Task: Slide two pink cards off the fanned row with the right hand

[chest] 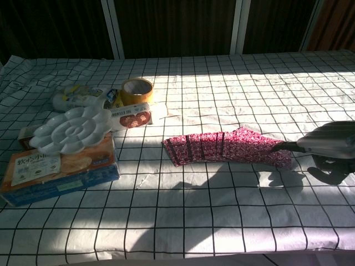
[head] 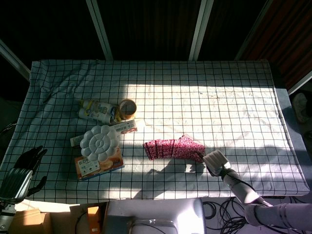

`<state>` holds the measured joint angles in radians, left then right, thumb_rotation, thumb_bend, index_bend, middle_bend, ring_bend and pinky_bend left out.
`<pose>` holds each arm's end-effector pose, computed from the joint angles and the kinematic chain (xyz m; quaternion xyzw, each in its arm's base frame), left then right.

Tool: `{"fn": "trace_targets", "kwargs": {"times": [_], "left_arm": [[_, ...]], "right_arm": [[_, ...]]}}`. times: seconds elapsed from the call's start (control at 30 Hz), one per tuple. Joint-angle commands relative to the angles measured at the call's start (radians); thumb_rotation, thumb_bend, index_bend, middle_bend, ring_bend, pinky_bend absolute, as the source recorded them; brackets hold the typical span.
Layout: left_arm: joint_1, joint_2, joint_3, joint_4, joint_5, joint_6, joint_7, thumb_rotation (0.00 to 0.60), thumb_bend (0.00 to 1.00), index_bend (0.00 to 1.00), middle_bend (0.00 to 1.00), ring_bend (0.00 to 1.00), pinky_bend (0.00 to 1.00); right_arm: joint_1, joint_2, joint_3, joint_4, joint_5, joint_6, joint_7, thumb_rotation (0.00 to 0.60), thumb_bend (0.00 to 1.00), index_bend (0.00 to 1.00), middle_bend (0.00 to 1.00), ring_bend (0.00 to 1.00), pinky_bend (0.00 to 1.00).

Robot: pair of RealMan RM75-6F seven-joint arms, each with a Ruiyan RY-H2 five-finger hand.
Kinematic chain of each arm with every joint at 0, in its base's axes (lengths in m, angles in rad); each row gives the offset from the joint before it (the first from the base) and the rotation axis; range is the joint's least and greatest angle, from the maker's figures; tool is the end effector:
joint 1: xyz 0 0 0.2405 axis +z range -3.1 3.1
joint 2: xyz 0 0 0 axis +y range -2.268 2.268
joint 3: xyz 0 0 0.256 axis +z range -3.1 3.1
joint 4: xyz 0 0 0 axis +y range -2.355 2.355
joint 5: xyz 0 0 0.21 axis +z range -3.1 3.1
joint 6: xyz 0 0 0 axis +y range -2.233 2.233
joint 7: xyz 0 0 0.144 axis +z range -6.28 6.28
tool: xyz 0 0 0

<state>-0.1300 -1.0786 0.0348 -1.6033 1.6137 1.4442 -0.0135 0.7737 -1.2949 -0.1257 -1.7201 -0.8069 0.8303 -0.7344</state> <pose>-0.3034 0.1755 0.1500 -0.6645 -0.3737 -0.3695 0.5313 -0.2319 -0.2778 0.0080 0.8443 -0.3447 0.0863 0.4010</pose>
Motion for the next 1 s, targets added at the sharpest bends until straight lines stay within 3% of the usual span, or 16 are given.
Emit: {"fn": "trace_targets", "kwargs": {"times": [0.03,0.33,0.5,0.77,1.0], "left_arm": [[0.000,0.000,0.000,0.000,0.001,0.000,-0.001,0.600,0.39,0.00,0.00,0.00,0.11],[0.001,0.001,0.003,-0.004,0.002,0.000,0.002,0.600,0.39,0.00,0.00,0.00,0.11],[0.000,0.000,0.005,-0.005,0.005,-0.003,0.006,0.600,0.39,0.00,0.00,0.00,0.11],[0.000,0.001,0.003,-0.006,0.004,-0.001,0.003,0.600,0.39,0.00,0.00,0.00,0.11],[0.004,0.006,0.002,0.000,0.005,0.010,-0.014,0.600,0.39,0.00,0.00,0.00,0.11]], "right_arm": [[-0.015,0.015,-0.027,-0.007,-0.011,0.016,-0.001,0.600,0.63,0.11,0.99,0.97,0.99],[-0.081,0.072,-0.117,-0.018,-0.096,0.047,0.030,0.600,0.63,0.14,0.99,0.97,0.99],[-0.115,0.098,-0.129,-0.036,-0.169,0.084,0.059,0.600,0.63,0.16,0.99,0.97,0.99],[-0.126,0.097,-0.058,-0.061,-0.287,0.144,0.110,0.600,0.63,0.12,0.99,0.97,0.99],[-0.053,0.033,0.039,-0.053,-0.137,0.103,0.026,0.600,0.63,0.11,0.99,0.97,0.99]]}}
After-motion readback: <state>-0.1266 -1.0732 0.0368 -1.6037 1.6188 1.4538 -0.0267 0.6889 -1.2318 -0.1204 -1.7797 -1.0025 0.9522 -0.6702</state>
